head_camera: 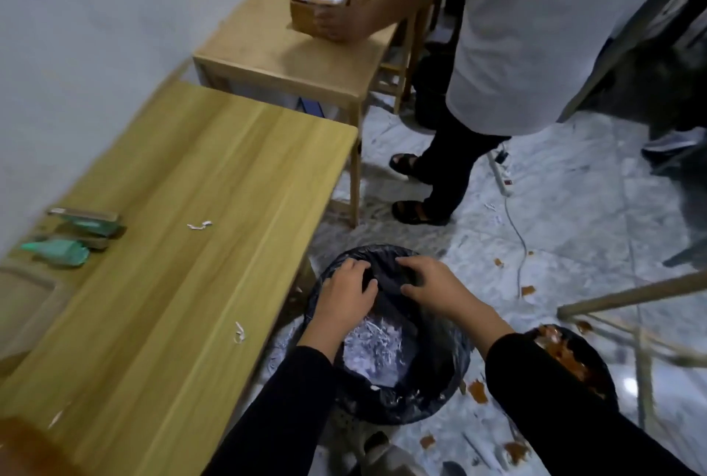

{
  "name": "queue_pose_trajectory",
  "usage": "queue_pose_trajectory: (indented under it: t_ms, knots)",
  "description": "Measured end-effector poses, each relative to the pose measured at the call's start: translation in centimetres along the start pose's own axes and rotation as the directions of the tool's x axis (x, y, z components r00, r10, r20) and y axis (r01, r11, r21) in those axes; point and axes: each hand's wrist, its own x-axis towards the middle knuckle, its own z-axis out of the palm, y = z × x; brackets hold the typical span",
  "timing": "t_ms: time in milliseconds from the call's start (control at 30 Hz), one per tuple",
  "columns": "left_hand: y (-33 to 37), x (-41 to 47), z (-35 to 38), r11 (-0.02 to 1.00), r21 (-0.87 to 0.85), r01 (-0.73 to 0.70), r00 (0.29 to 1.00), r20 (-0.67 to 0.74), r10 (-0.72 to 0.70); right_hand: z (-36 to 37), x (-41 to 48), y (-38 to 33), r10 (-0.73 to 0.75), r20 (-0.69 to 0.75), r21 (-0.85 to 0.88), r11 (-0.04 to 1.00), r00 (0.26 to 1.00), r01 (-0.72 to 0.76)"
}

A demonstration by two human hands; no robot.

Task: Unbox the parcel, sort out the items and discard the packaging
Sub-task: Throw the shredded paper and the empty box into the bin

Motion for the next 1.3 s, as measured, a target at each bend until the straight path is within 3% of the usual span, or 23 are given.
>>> queue_pose_trajectory:
  t_ms: [100,200,367,500,633,867,967,1133,1200,1300]
  knots:
    - [-1.6,-1.3,-3.7,0.996,-0.083,0.017,0.972,-0.23,-0.036,-0.5,2.2,-4.5,-0.123,-0.044,-0.002,0.992,0.991,0.123]
    - [-4.7,-3.7,-7.6,0.985,-0.135,0.107,0.881,-0.446,-0.157,0.6,4.3,-10.0,-0.26,0.012,0.028,0.965,0.965,0.26]
    - [-11.5,-10.7,-10.6,0.879,-0.225,0.421,0.584,-0.674,-0.452,6.2,4.6,-16.7,-0.424,0.186,0.012,0.903,0.886,0.429]
    - [-17.1,-15.2,-8.8,0.678,-0.299,0.671,0.367,-0.661,-0.655,12.5,3.0,-17.4,-0.543,0.254,-0.233,0.769,0.8,0.596]
    - [-19.8,-16.6,-7.4,0.571,-0.386,0.724,0.29,-0.581,-0.76,16.6,3.1,-16.9,-0.584,0.241,-0.395,0.671,0.775,0.628]
    - [-21.3,-14.2,-7.6,0.444,-0.449,0.775,0.171,-0.527,-0.832,16.5,7.8,-18.7,-0.577,0.134,-0.435,0.696,0.805,0.571]
    - [-21.2,-12.4,-8.0,0.438,-0.461,0.772,0.171,-0.513,-0.841,15.8,10.7,-19.7,-0.554,0.079,-0.425,0.733,0.829,0.531]
    - [-20.0,-8.7,-9.0,0.529,-0.409,0.744,0.284,-0.522,-0.804,15.1,14.8,-22.3,-0.572,0.126,-0.404,0.717,0.811,0.568]
    - [-19.3,-7.1,-9.4,0.614,-0.381,0.691,0.382,-0.529,-0.758,15.0,15.4,-23.2,-0.626,0.19,-0.361,0.672,0.756,0.647]
    - [-18.3,-5.5,-9.7,0.755,-0.36,0.549,0.542,-0.534,-0.649,14.5,14.5,-23.7,-0.738,0.28,-0.17,0.592,0.615,0.788]
